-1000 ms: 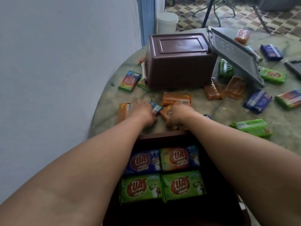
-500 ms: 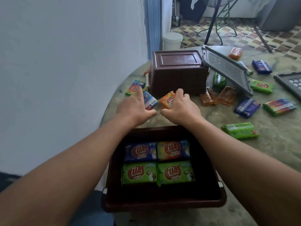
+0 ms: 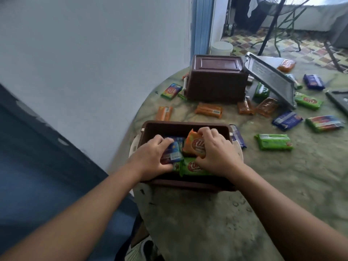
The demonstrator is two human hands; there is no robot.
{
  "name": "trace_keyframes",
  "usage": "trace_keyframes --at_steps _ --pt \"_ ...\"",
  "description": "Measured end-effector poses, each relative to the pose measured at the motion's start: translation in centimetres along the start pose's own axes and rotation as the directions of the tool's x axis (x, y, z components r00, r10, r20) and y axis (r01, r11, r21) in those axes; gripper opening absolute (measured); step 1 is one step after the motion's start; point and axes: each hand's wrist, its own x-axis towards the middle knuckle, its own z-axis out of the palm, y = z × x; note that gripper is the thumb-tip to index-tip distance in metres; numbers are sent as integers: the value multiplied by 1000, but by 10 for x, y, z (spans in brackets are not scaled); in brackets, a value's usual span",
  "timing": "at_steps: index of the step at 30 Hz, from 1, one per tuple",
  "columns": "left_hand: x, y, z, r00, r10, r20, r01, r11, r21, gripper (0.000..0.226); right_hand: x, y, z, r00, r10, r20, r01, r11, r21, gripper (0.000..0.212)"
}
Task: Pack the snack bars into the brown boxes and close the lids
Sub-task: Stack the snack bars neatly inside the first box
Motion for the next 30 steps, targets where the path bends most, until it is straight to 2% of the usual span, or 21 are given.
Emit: trace_keyframes --at_steps 5,8,13,15,18,20,22,25,30 --pt "0 0 2 1000 -17 8 17 1000 8 90 -18 7 7 990 -125 61 132 984 -123 74" --pt "2 -1 2 998 21 63 -23 999 33 87 -18 7 10 990 -128 67 137 979 -151 75" --pt "0 0 2 999 42 15 -42 999 -16 79 -15 3 13 987 -123 107 142 969 -200 78" --pt "0 0 2 997 65 -33 -65 998 -19 69 -15 3 13 986 -113 119 137 967 -213 79" --pt "-4 1 1 993 61 -99 -71 993 -99 33 -14 5 14 988 -105 111 126 969 -211 80" --pt "-7 0 0 990 66 -121 -80 990 -115 25 -13 4 15 989 -99 111 121 970 -212 82" --pt "-6 -2 0 993 72 -98 -86 985 -147 26 -13 4 15 988 -99 117 123 968 -220 82" --pt "-2 -5 -2 1000 16 -24 -21 979 -203 44 -13 4 15 989 -92 118 117 968 -223 82" --pt "1 -6 -4 995 -14 100 30 987 -160 49 -15 4 14 991 -80 107 102 970 -222 83"
